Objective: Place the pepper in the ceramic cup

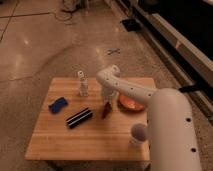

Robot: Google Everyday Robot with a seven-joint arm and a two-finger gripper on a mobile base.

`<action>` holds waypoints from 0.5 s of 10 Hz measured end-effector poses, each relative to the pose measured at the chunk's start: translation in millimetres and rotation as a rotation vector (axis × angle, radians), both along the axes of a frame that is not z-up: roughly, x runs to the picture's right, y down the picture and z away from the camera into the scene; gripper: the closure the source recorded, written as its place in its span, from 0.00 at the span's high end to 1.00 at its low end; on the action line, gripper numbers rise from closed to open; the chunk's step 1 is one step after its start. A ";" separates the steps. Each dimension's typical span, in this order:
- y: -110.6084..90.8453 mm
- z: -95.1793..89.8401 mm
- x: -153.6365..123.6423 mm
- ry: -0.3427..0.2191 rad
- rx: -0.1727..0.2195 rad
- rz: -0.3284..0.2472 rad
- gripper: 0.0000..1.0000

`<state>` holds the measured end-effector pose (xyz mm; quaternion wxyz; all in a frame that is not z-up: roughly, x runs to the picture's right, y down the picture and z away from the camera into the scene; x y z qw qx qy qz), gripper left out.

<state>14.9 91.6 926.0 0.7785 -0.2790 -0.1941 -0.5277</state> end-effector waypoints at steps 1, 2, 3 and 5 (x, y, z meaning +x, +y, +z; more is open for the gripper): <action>-5.6 -8.2 -4.9 -0.015 0.014 0.003 0.00; -11.4 -16.2 -7.6 -0.028 0.031 0.011 0.00; -19.6 -29.2 -10.2 -0.046 0.058 0.021 0.00; -35.7 -65.5 -7.6 -0.079 0.129 0.036 0.00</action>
